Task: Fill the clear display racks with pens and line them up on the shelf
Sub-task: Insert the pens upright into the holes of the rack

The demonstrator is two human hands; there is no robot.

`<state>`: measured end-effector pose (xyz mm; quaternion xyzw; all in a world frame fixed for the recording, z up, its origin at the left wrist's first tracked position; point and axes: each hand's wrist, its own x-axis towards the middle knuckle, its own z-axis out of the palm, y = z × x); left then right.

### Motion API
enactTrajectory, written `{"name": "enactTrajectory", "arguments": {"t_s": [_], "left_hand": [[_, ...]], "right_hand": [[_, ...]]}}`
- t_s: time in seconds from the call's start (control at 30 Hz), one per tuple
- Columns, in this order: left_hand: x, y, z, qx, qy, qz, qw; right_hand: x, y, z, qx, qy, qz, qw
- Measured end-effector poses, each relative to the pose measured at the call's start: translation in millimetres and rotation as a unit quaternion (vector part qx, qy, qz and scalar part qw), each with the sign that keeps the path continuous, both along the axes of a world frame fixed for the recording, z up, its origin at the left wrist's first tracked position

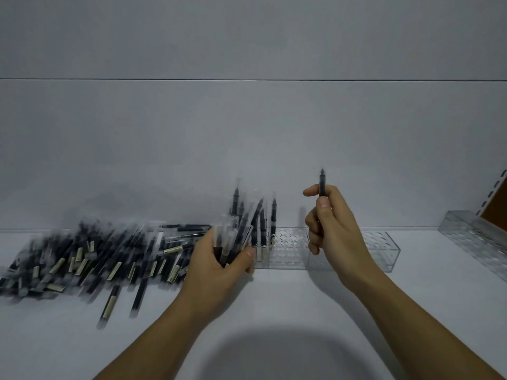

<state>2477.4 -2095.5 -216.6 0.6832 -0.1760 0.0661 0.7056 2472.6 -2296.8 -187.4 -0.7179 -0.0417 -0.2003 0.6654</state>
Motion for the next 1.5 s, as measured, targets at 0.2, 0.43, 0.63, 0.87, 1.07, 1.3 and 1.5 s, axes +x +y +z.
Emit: {"name": "enactTrajectory", "arguments": {"t_s": [0.2, 0.43, 0.63, 0.87, 1.07, 1.3, 1.5], "left_hand": [[-3, -2, 6, -0.031, 0.013, -0.029, 0.999], [0, -1, 9, -0.074, 0.031, -0.054, 0.995], [1, -1, 5, 0.004, -0.040, -0.014, 0.999], [4, -1, 0, 0.002, -0.021, 0.013, 1.000], [2, 1, -1, 0.010, -0.013, 0.014, 1.000], [10, 1, -3, -0.027, 0.018, 0.009, 0.999], [12, 2, -8, 0.003, 0.026, -0.019, 0.999]], "right_hand": [[1, 1, -5, -0.004, -0.024, -0.032, 0.999], [1, 0, -9, -0.076, -0.064, -0.083, 0.992], [4, 1, -10, -0.079, -0.085, -0.071, 0.991], [30, -6, 9, -0.132, -0.110, -0.079, 0.982], [40, -2, -8, -0.134, -0.101, -0.082, 0.982], [42, -2, -19, -0.224, -0.118, -0.073, 0.965], [39, -1, -22, -0.281, -0.109, -0.061, 0.952]]}}
